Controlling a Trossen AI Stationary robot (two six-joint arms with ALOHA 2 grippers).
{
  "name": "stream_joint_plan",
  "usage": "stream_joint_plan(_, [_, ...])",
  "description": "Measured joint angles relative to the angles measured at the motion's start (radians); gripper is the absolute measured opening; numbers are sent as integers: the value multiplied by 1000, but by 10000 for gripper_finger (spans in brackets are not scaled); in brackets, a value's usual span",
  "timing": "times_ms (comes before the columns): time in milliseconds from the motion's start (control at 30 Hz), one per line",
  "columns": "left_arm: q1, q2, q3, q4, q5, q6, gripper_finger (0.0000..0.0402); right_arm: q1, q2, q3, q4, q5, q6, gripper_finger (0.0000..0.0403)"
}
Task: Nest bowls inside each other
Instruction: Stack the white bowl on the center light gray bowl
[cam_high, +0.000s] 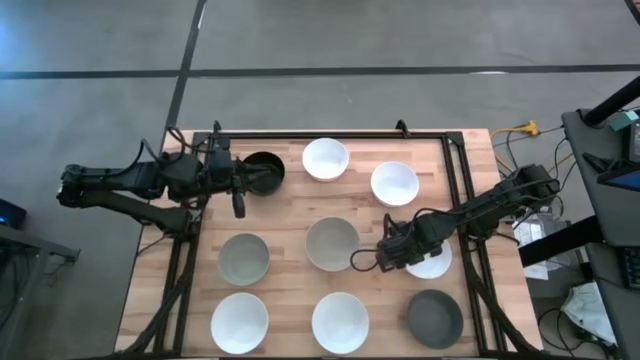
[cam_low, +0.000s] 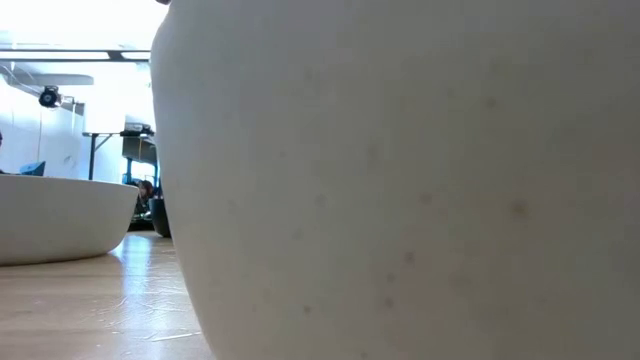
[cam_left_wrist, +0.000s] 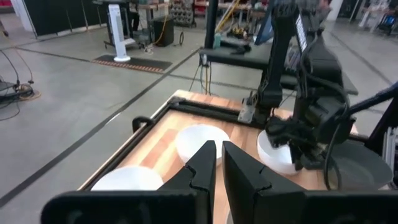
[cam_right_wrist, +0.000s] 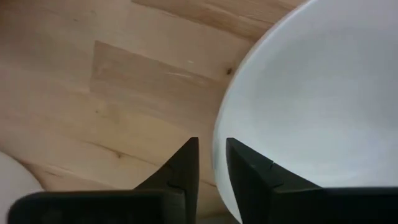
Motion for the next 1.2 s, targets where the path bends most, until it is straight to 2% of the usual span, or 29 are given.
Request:
stream_joint_plan(300, [0, 6, -2, 6, 0, 0, 13, 0, 0, -12, -2, -35, -30, 14])
stream_joint_plan(633, [0, 9, 0, 14, 0, 0, 13, -8, -1, 47, -40, -76, -120, 10])
stream_joint_plan(867, [0, 14, -1, 15, 0, 0, 13, -71, -19, 202, -272, -82, -306, 9])
stream_joint_plan(1000, [0, 16, -1, 16, 0, 0, 13, -126, -49, 313, -379, -26, -400, 9])
stream_joint_plan(1200, [0, 9, -2, 15, 0, -1, 13, -207, -106, 467, -398, 77, -546, 9])
